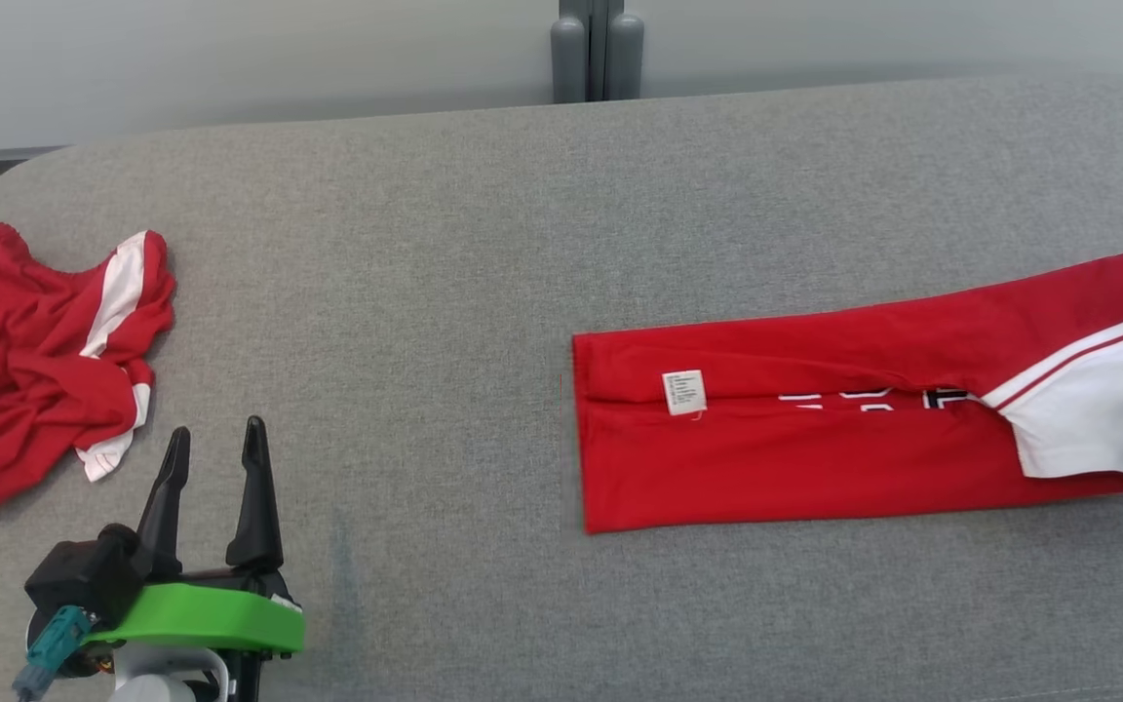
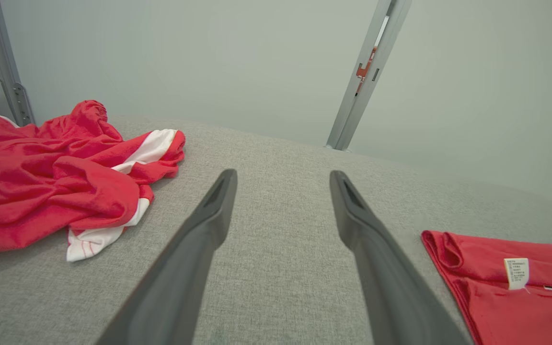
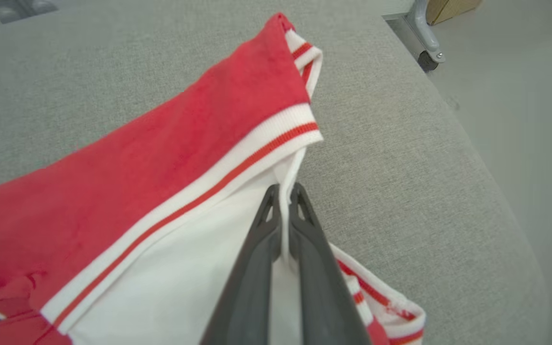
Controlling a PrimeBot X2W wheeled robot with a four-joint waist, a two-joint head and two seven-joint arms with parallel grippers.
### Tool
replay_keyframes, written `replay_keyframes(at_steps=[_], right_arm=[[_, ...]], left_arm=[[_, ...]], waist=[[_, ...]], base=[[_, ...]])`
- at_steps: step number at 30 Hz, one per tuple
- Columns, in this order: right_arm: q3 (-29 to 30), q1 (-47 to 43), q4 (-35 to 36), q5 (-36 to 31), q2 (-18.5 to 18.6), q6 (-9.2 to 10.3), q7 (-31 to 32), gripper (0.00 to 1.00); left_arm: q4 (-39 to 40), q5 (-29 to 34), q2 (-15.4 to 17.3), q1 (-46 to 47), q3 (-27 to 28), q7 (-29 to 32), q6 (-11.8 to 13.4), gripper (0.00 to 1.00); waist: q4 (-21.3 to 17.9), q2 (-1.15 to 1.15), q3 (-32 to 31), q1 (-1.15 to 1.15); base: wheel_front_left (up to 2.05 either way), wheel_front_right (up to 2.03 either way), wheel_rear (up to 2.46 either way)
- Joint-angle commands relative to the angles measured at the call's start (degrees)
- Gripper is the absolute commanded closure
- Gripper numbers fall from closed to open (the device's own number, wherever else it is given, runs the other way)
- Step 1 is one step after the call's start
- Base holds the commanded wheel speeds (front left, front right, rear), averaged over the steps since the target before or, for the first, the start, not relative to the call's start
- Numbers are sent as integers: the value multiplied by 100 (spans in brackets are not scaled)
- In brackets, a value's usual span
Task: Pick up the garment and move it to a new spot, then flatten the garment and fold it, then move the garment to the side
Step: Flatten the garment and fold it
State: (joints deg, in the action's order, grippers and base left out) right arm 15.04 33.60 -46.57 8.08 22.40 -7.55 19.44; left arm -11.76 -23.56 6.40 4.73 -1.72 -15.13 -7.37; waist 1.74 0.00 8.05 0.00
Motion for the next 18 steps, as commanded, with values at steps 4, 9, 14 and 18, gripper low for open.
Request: replay_keyframes(at_steps=[4,9,14,18], right_arm=[[-42,-148,388,-252,72,12,29,100],[-659,-256,1072,-250,-240,11,336,100],[-1595,-545,1854,89,-652,11,696,100],[-2308,-766,2338,380,-950,11,913,100]], left_arm=[[-69,-11,-25,-188,-14,-1,-15,0],[-107,-30,-56,-264,-52,-1,-15,0],[-110,-45,-81,-348,-93,-1,-14,0],[-133,-64,-72,-355,-108,-1,-15,0]], waist=[[-61,0,-230,0],[-31,0,-346,0],[44,0,-426,0],[106,0,-449,0]], base=[[0,0,0],[0,0,0],[0,0,0],[0,0,0]])
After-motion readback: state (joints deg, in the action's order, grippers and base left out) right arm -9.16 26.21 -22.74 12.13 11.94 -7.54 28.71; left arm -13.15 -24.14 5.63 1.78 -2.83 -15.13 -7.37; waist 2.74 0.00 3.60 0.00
